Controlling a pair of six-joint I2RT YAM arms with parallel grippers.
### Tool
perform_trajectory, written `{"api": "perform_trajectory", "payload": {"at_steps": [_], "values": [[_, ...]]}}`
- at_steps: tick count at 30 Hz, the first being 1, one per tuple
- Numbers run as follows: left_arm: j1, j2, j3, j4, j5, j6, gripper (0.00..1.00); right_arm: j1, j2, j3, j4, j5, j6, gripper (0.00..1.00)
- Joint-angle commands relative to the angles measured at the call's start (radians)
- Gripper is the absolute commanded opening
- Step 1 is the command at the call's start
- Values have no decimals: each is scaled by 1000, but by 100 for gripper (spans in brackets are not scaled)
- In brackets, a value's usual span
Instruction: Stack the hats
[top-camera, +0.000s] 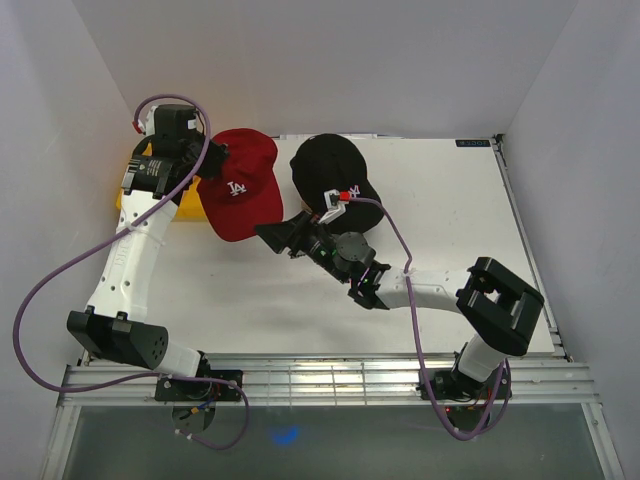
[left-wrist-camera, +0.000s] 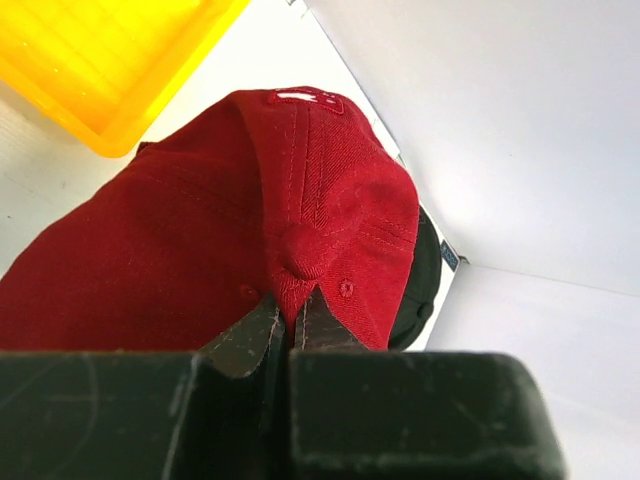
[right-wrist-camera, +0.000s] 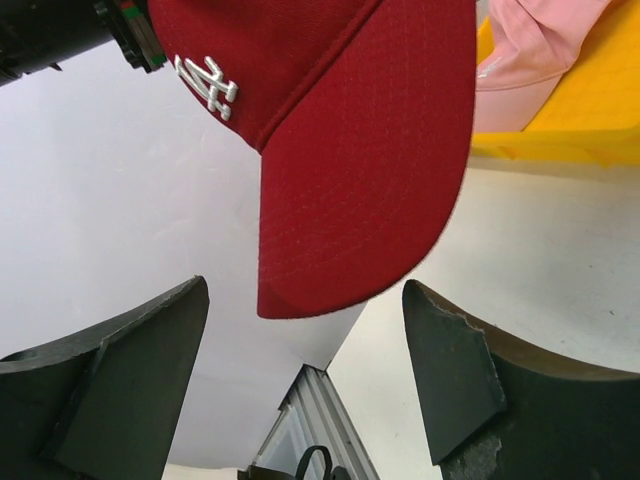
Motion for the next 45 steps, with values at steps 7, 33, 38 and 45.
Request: {"api": "perform_trajectory", "payload": {"at_steps": [7,33,38,45], "values": [[-8,-40,-11,8,59,-54,0,5,-15,41,34,34,-24,84],[-24,-72,-158,118,171,-300,0,-38,2,6,158,43,37,83],[-27,-81,-171,148,171,-335,0,-36,-34,-34,165,84,31,83],[-27,-106,-230,183,149,-390,0,-30,-54,-51,166,127,62,82]]}}
